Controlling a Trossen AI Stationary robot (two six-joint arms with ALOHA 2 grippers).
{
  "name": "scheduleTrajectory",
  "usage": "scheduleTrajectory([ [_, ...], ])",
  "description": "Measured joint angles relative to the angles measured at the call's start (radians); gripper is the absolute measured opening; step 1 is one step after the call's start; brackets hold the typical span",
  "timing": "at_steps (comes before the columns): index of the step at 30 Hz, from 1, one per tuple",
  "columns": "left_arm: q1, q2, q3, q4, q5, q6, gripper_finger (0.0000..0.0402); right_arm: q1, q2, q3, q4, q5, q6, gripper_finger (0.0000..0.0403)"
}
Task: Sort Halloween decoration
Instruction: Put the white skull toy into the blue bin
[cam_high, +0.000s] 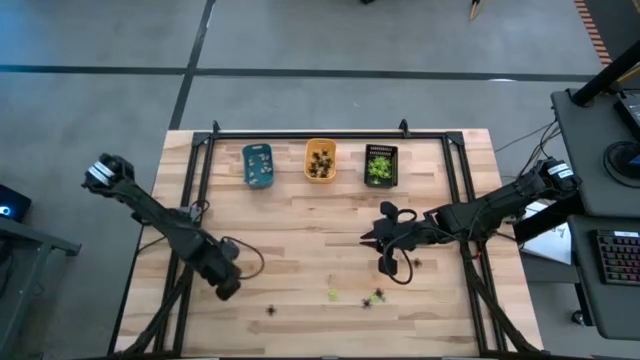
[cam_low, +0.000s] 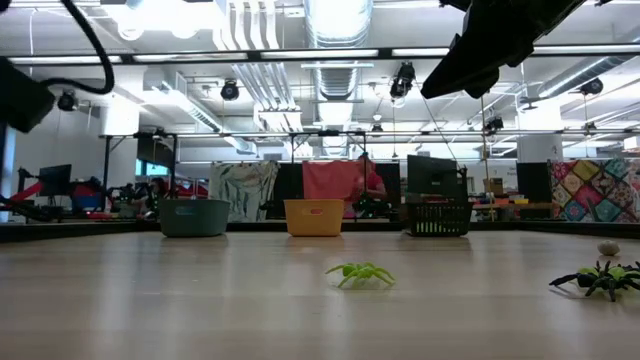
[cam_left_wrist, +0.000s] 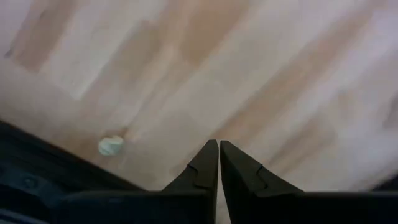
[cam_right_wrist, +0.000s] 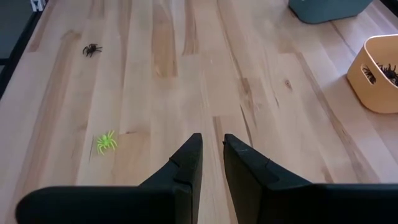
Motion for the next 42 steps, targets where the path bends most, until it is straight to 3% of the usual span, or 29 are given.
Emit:
scheduleTrajectory([
  [4, 0.001, -0.054, -0.073, -0.010, -0.010, -0.279, 0.0004, 0.000, 0.000, -0.002, 0.003, 0.000, -0.007, 0.0057],
  [8, -0.005, -0.063, -0.098, -0.008, 0.002, -0.389, 0.0015, 0.000, 0.000, -0.002, 0.003, 0.000, -0.007, 0.0057],
  [16, -0.005, 0.034, -0.069, -0.191, 0.045, -0.426, 0.0066, 0.000, 0.000, -0.003, 0.003, 0.000, -0.010, 0.0057],
  [23, -0.005, 0.140, -0.045, -0.167, 0.053, -0.358, 0.0104, 0.000, 0.000, -0.005, 0.003, 0.000, -0.011, 0.0057],
  [42, -0.018, 0.194, -0.082, -0.107, 0.074, -0.355, 0.0110, 0.000, 0.000, -0.020, 0.003, 0.000, 0.002, 0.0057],
])
